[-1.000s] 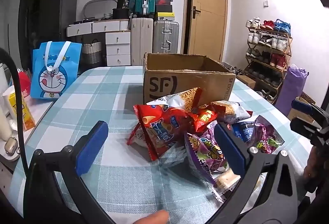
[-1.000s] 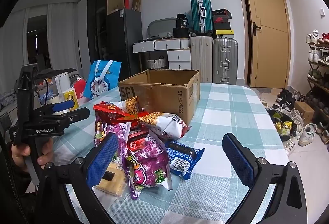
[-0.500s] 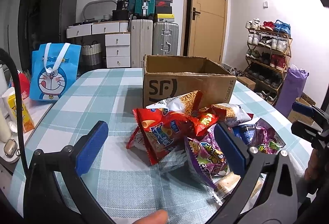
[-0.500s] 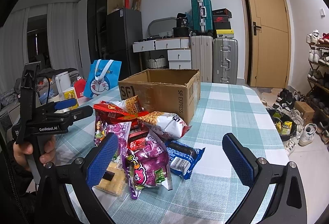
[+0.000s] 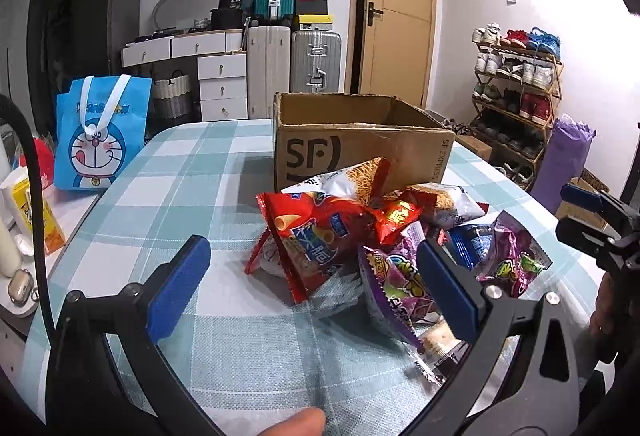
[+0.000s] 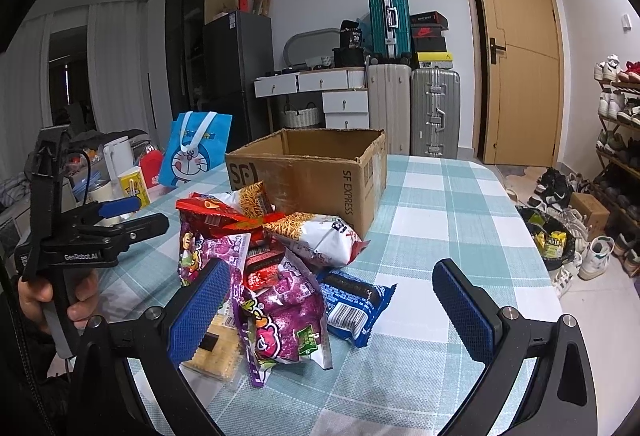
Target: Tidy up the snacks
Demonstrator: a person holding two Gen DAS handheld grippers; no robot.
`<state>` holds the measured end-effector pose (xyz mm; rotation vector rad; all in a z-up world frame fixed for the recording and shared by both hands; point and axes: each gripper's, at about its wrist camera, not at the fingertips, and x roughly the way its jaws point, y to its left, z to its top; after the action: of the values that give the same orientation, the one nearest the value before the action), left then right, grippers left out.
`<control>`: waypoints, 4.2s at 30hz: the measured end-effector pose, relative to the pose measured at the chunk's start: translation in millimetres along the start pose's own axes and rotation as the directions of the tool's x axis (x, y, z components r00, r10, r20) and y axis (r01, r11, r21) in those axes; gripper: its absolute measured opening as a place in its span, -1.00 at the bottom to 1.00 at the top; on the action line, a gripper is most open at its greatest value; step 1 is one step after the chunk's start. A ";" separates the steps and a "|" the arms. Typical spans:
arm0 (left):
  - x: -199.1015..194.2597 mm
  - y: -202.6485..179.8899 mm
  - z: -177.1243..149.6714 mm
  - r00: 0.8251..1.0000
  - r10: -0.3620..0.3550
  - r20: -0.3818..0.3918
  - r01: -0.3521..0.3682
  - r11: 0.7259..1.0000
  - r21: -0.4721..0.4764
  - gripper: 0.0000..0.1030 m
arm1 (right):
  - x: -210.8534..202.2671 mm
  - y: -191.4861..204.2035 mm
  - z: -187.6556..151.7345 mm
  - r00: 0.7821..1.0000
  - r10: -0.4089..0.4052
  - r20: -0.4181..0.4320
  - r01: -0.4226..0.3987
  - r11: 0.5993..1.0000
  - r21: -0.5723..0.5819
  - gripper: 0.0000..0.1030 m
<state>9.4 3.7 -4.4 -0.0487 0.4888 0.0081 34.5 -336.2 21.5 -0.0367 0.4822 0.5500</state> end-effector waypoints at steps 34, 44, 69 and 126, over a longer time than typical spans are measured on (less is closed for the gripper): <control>-5.6 -7.3 -0.5 1.000 -0.004 0.013 0.003 0.999 0.048 0.99 | 3.5 -3.6 1.5 1.000 -0.011 -0.017 0.011 1.000 0.002 0.99; -3.9 -14.4 -0.8 0.999 -0.034 0.001 0.034 0.996 0.082 1.00 | 18.5 3.6 2.4 0.996 -0.033 -0.088 0.030 0.999 -0.032 0.99; 31.8 -51.4 -2.8 0.979 -0.123 -0.163 0.150 0.976 0.160 0.99 | 48.7 25.0 -12.2 0.958 0.061 -0.281 -0.098 0.988 -0.118 0.60; 6.5 -14.9 19.9 0.961 -0.252 -0.112 0.253 0.967 -0.002 0.02 | 26.2 20.8 5.0 0.978 0.120 -0.173 -0.133 0.989 -0.065 -0.20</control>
<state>24.7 -10.2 10.8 -0.1003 0.5912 -0.2495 45.5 -304.7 16.0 -0.1267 0.6319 0.6938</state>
